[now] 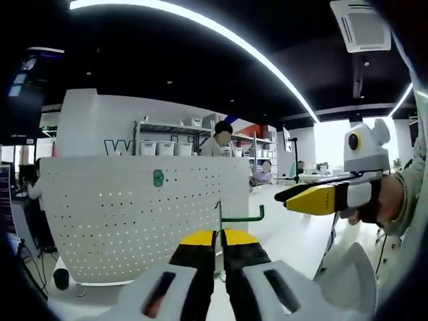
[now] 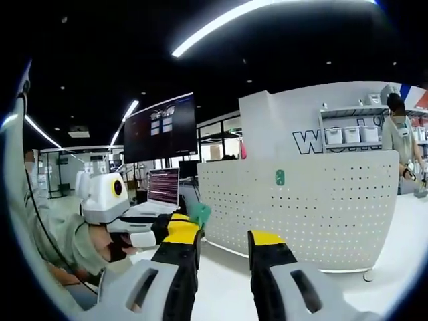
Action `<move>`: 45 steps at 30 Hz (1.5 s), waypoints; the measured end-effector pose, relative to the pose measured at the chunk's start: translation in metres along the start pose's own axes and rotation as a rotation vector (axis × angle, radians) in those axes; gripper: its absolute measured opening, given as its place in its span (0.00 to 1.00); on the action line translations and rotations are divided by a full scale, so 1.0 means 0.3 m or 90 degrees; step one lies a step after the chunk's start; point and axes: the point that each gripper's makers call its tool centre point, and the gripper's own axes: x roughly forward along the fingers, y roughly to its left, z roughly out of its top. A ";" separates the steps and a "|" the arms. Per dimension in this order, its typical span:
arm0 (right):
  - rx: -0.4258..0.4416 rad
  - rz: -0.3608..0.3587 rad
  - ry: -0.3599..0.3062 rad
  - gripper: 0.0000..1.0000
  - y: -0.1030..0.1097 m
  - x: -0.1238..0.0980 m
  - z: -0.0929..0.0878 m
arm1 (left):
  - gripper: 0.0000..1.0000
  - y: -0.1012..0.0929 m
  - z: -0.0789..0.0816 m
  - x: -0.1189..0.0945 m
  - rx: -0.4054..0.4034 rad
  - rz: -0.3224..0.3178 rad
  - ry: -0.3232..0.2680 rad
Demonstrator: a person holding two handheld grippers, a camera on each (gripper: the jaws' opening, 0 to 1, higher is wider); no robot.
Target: Insert the hook assembly into the mounting plate slot until the hook locks in place.
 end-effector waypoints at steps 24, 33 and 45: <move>0.047 0.039 -0.023 0.17 0.070 0.031 0.050 | 0.03 -0.121 0.061 0.019 0.004 -0.059 -0.036; 0.048 0.040 -0.030 0.13 0.073 0.030 0.061 | 0.03 -0.131 0.072 0.022 0.001 -0.065 -0.044; 0.104 0.047 -0.031 0.03 0.064 0.031 0.057 | 0.03 -0.140 0.080 0.022 -0.001 -0.076 -0.052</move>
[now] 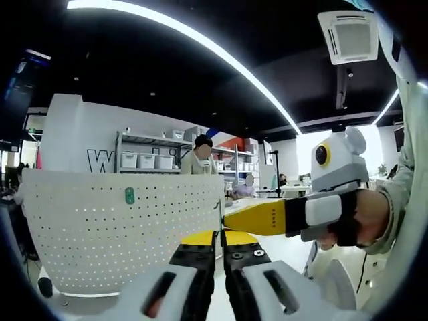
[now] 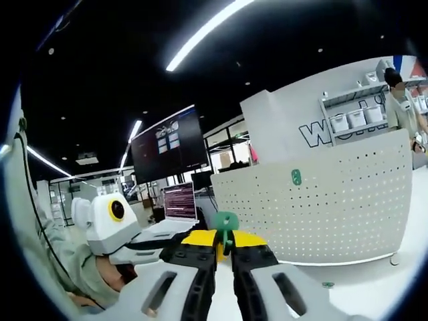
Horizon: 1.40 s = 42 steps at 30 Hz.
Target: Insert the hook assembly into the mounting plate slot until the hook locks in place.
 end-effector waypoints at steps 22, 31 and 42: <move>-0.029 -0.005 -0.002 0.01 0.004 -0.001 -0.009 | 0.11 -0.001 -0.025 -0.013 0.001 0.019 0.011; -0.029 -0.002 -0.002 0.01 0.014 0.002 -0.013 | 0.20 0.018 -0.043 -0.040 0.000 0.042 0.025; -0.031 0.000 0.001 0.02 0.015 0.021 -0.022 | 0.27 0.097 -0.104 -0.141 0.015 0.104 0.066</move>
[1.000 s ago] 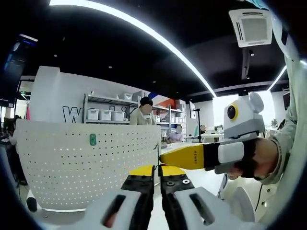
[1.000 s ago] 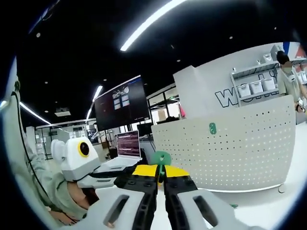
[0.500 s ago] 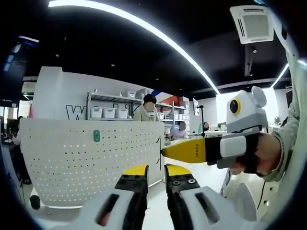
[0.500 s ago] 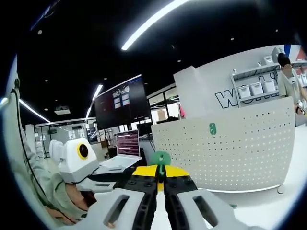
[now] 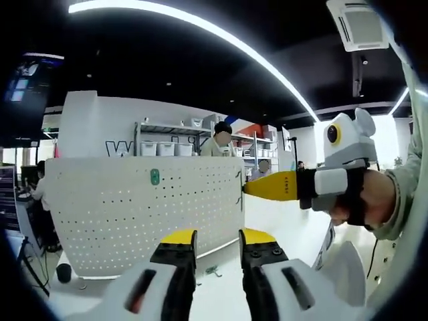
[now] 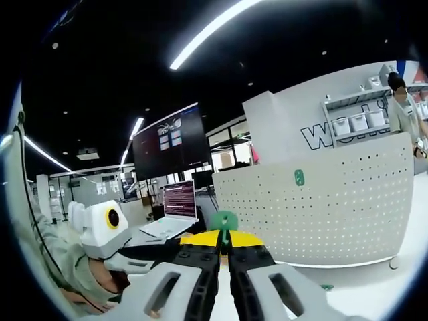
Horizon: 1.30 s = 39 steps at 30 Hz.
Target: Insert the hook assembly into the mounting plate slot until the hook locks in place.
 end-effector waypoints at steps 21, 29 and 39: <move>-0.031 -0.051 -0.005 0.02 -0.076 -0.005 0.016 | 0.45 0.115 -0.047 -0.120 0.011 0.084 0.026; -0.053 -0.085 -0.008 0.02 -0.118 -0.011 0.020 | 0.46 0.117 -0.053 -0.128 0.010 0.087 0.028; -0.109 -0.132 -0.009 0.01 -0.174 0.022 0.035 | 0.46 0.120 -0.057 -0.137 0.011 0.084 0.026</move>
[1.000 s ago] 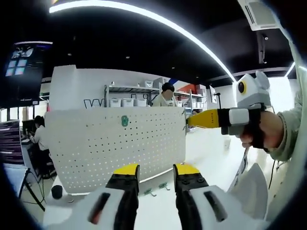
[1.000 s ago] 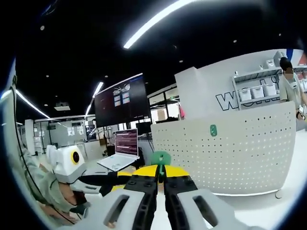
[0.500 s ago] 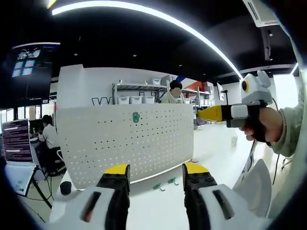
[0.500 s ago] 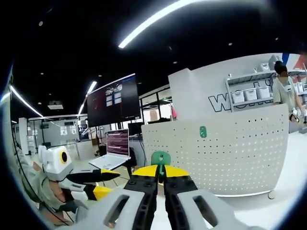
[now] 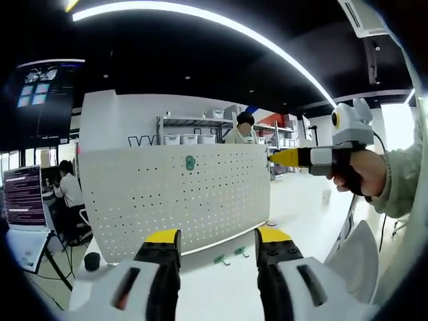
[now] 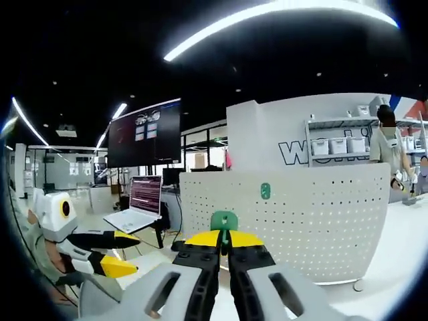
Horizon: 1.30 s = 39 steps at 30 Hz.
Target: Insert the hook assembly into the mounting plate slot until the hook locks in place.
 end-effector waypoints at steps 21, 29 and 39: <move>-0.032 -0.141 -0.054 0.01 -0.172 0.134 0.013 | 0.45 0.043 -0.025 -0.027 0.005 0.002 0.010; -0.033 -0.197 -0.063 0.01 -0.243 0.193 -0.002 | 0.45 0.053 -0.025 -0.024 0.008 -0.004 0.011; -0.023 -0.236 -0.073 0.01 -0.314 0.298 0.009 | 0.45 0.089 -0.026 -0.016 0.008 0.002 0.015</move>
